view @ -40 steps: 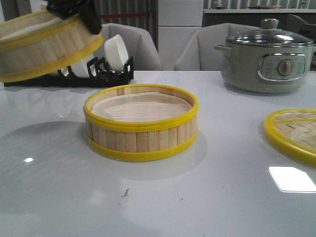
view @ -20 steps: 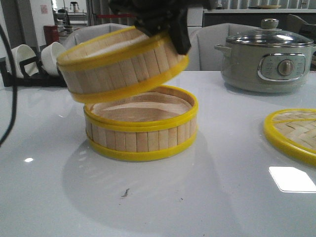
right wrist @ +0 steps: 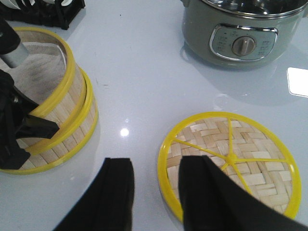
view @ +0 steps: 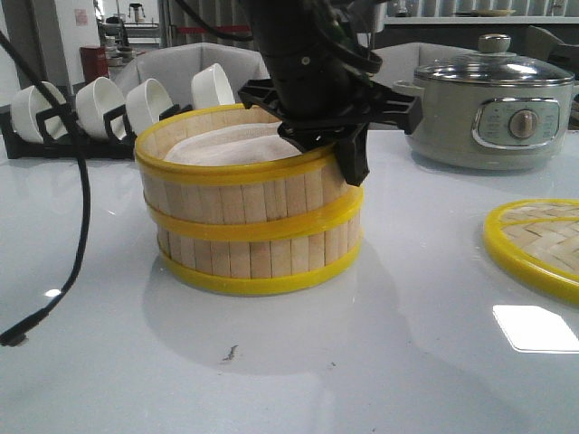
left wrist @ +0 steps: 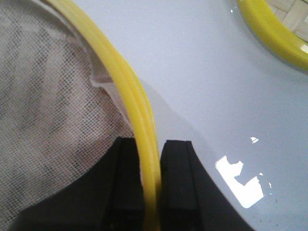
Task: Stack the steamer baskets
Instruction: 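Carry the held basket over the middle basket and lower it on top, then open the left gripper and raise it away from the stack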
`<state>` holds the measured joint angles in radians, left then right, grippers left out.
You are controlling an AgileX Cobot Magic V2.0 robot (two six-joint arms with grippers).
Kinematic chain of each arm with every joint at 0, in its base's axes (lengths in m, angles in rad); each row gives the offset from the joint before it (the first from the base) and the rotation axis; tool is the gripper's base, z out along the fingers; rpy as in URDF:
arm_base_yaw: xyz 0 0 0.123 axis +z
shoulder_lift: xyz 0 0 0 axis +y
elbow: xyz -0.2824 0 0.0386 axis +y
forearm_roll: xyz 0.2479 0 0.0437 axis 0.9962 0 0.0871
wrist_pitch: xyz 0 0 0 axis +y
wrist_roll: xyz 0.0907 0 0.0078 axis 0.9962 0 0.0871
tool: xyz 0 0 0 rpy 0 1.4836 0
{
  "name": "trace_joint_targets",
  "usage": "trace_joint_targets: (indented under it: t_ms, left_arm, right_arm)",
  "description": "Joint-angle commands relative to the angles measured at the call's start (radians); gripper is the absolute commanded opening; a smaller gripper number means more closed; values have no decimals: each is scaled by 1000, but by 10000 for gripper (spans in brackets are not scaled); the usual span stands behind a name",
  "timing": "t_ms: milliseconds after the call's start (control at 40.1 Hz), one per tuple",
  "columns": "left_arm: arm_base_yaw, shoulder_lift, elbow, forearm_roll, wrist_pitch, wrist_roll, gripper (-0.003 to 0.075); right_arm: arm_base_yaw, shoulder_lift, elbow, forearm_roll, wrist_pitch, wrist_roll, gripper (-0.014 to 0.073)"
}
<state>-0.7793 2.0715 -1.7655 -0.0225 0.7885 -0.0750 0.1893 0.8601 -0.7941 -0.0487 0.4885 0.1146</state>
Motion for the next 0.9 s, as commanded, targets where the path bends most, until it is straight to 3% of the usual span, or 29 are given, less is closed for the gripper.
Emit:
trace_joint_targets:
  t_ms: [0,723,873]
  left_arm:
    - [-5,-51,-31,-2,-62,0,88]
    - [-5,-51,-31,0,-139,0,89]
    - [-5,-51,-31,0,-139,0,171]
  right_arm:
    - [-5,-5,-38,-16,-63,-3,352]
    - [-5,-5,-38,-16,-61,-3,352]
    - [-5,-5,-38,-16,-61,-3,352]
